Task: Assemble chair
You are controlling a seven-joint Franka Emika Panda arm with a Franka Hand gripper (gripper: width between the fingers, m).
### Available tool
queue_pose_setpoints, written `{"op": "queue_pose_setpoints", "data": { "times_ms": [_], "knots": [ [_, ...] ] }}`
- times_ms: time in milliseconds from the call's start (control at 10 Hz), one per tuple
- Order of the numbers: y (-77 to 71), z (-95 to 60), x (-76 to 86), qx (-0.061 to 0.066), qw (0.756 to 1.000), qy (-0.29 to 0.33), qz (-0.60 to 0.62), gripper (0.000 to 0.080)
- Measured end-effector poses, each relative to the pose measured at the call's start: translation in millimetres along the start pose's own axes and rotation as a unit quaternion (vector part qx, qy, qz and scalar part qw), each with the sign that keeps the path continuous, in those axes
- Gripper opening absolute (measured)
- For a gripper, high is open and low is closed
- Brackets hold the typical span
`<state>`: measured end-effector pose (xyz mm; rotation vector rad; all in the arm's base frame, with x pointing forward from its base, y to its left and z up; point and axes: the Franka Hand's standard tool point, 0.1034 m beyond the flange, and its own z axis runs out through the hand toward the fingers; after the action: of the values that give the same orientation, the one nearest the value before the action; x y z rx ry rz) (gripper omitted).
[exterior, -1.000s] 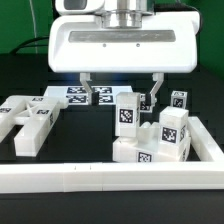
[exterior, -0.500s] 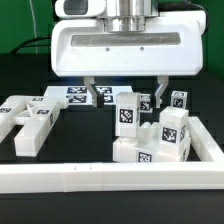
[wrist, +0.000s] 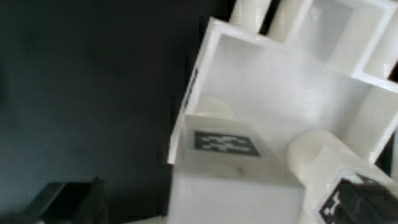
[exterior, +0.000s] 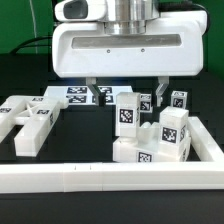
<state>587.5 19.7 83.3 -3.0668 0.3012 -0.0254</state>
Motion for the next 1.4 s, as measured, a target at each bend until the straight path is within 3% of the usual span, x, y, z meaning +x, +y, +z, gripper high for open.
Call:
{"op": "queue_pose_setpoints", "data": {
  "times_ms": [300, 500, 600, 700, 1000, 1400],
  "knots": [
    [1.0, 1.6, 2.4, 0.0, 1.0, -0.005, 0.001, 0.0649],
    [1.0, 2.0, 2.2, 0.0, 1.0, -0.005, 0.001, 0.0386],
    [1.0, 1.9, 2.3, 0.0, 1.0, -0.005, 0.001, 0.0386],
    [1.0, 1.9, 2.3, 0.0, 1.0, -0.005, 0.001, 0.0288],
    [1.1, 2.1, 2.2, 0.001, 1.0, -0.006, 0.024, 0.0288],
    [2.5, 2.4, 3.8, 0.013, 0.973, -0.011, 0.231, 0.0289]
  ]
}}
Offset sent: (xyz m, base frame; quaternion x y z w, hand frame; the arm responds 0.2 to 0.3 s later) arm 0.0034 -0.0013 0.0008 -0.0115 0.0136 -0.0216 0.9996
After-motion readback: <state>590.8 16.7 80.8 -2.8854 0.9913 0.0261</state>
